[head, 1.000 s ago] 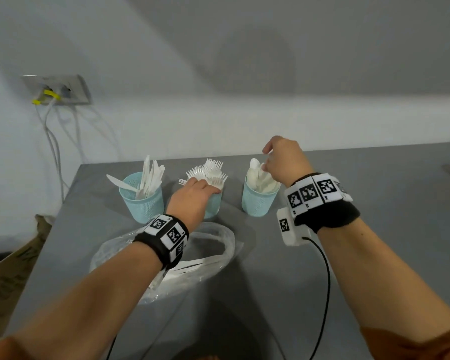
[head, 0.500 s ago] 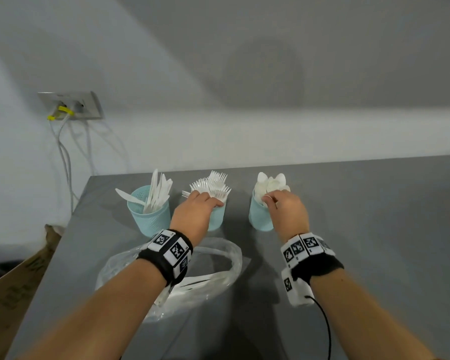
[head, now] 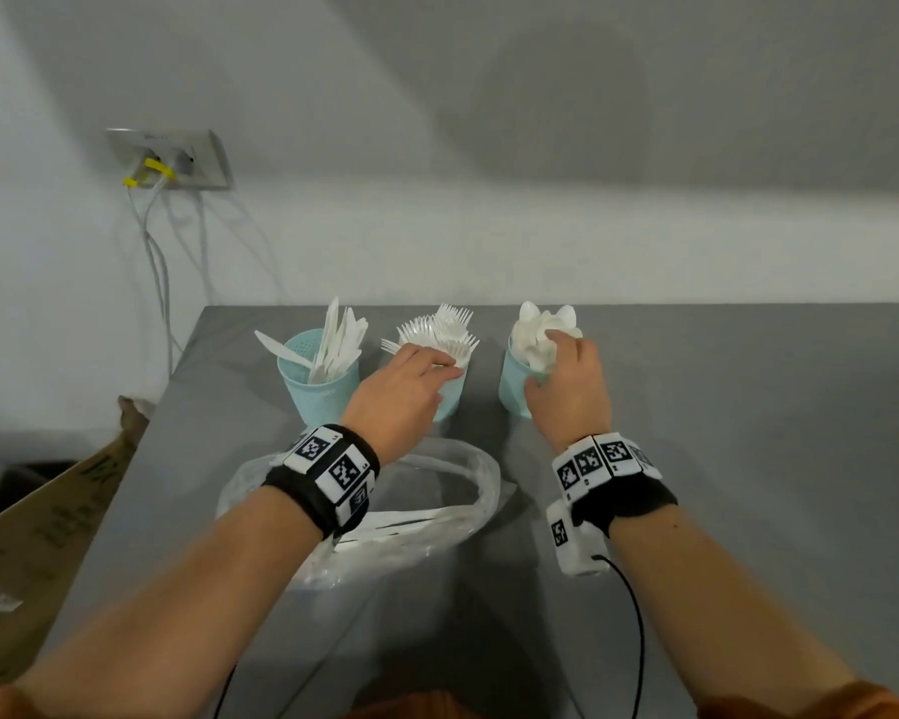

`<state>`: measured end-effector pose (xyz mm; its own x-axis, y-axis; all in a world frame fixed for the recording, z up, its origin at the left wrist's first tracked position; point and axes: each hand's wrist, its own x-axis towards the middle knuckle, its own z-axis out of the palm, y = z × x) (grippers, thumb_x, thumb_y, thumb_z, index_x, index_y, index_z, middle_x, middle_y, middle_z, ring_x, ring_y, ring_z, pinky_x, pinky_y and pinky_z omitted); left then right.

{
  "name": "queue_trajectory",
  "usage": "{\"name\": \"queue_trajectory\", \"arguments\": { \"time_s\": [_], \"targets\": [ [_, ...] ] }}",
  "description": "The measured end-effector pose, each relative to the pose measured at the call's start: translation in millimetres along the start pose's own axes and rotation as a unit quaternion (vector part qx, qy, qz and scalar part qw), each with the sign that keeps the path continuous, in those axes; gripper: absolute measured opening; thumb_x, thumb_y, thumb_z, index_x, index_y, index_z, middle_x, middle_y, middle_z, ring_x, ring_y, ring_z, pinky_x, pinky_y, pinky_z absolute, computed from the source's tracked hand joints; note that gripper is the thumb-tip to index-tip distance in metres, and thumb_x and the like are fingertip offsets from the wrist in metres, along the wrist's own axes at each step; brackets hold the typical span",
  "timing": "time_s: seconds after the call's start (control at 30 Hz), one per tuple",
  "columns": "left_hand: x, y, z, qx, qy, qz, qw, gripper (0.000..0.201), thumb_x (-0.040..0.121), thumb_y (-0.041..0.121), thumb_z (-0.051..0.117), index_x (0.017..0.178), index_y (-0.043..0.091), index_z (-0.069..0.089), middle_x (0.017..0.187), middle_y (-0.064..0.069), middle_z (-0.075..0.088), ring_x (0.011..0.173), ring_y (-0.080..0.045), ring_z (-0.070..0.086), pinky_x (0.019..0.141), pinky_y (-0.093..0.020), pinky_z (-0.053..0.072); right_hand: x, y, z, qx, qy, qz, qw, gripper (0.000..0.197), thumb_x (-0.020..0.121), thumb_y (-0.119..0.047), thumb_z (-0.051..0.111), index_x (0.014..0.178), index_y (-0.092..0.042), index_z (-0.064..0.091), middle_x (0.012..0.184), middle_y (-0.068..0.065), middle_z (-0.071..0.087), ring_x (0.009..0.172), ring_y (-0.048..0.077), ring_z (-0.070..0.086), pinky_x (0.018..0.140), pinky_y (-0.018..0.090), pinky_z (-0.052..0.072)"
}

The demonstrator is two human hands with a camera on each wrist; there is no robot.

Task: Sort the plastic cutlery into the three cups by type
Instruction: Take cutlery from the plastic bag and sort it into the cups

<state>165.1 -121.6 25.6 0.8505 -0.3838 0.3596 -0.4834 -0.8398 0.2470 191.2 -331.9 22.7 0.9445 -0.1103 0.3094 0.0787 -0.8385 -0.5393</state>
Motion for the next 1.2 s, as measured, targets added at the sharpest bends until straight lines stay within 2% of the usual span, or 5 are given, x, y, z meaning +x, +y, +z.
{"name": "queue_trajectory", "arguments": {
  "time_s": [0.1, 0.23, 0.47, 0.7, 1.2],
  "targets": [
    [-30, 0, -19, -0.046, 0.004, -0.04, 0.998, 0.024, 0.088, 0.014, 0.057, 0.107, 0.025, 0.067, 0.105, 0.009, 0.059, 0.1, -0.01, 0.05, 0.08, -0.027, 0.048, -23, -27, -2, 0.072, 0.037, -0.054, 0.995, 0.04, 0.078, -0.006, 0.063, 0.117, -0.01, 0.055, 0.119, 0.012, 0.049, 0.103, 0.026, 0.052, 0.085, 0.029, 0.044],
    [-87, -15, -34, -0.039, -0.087, -0.169, 0.981, 0.016, 0.087, 0.024, 0.055, 0.091, 0.036, 0.064, 0.089, 0.018, 0.052, 0.087, -0.009, 0.056, 0.072, -0.029, 0.046, -64, -62, 11, 0.129, -0.157, -0.154, 0.967, 0.016, 0.084, -0.009, 0.057, 0.098, -0.015, 0.064, 0.098, 0.0, 0.06, 0.081, 0.011, 0.053, 0.078, 0.024, 0.045],
    [-167, -34, -47, 0.092, -0.117, -0.304, 0.941, 0.049, 0.068, 0.042, 0.074, 0.114, 0.034, 0.061, 0.121, 0.003, 0.049, 0.116, -0.021, 0.043, 0.094, -0.04, 0.037, -96, -48, 40, -0.147, -0.412, -0.156, 0.886, 0.047, 0.079, -0.026, 0.065, 0.125, -0.027, 0.057, 0.129, -0.002, 0.055, 0.122, 0.018, 0.05, 0.106, 0.031, 0.038],
    [-195, -22, -36, -0.014, -0.136, -0.395, 0.908, 0.088, 0.064, 0.039, 0.082, 0.139, 0.029, 0.038, 0.147, -0.009, 0.013, 0.133, -0.033, 0.028, 0.107, -0.041, 0.036, -109, -49, 46, -0.186, -0.42, -0.177, 0.87, 0.054, 0.073, -0.035, 0.072, 0.123, -0.027, 0.054, 0.131, -0.002, 0.046, 0.126, 0.019, 0.041, 0.104, 0.038, 0.039],
    [-207, -22, -41, -0.148, -0.111, -0.364, 0.913, 0.098, 0.069, 0.01, 0.075, 0.15, 0.025, 0.02, 0.147, -0.003, 0.023, 0.13, -0.023, 0.04, 0.103, -0.035, 0.042, -120, -96, 65, -0.132, -0.47, -0.186, 0.852, 0.052, 0.074, -0.021, 0.066, 0.125, -0.022, 0.055, 0.127, 0.002, 0.054, 0.119, 0.022, 0.051, 0.099, 0.039, 0.046]
  ]
}}
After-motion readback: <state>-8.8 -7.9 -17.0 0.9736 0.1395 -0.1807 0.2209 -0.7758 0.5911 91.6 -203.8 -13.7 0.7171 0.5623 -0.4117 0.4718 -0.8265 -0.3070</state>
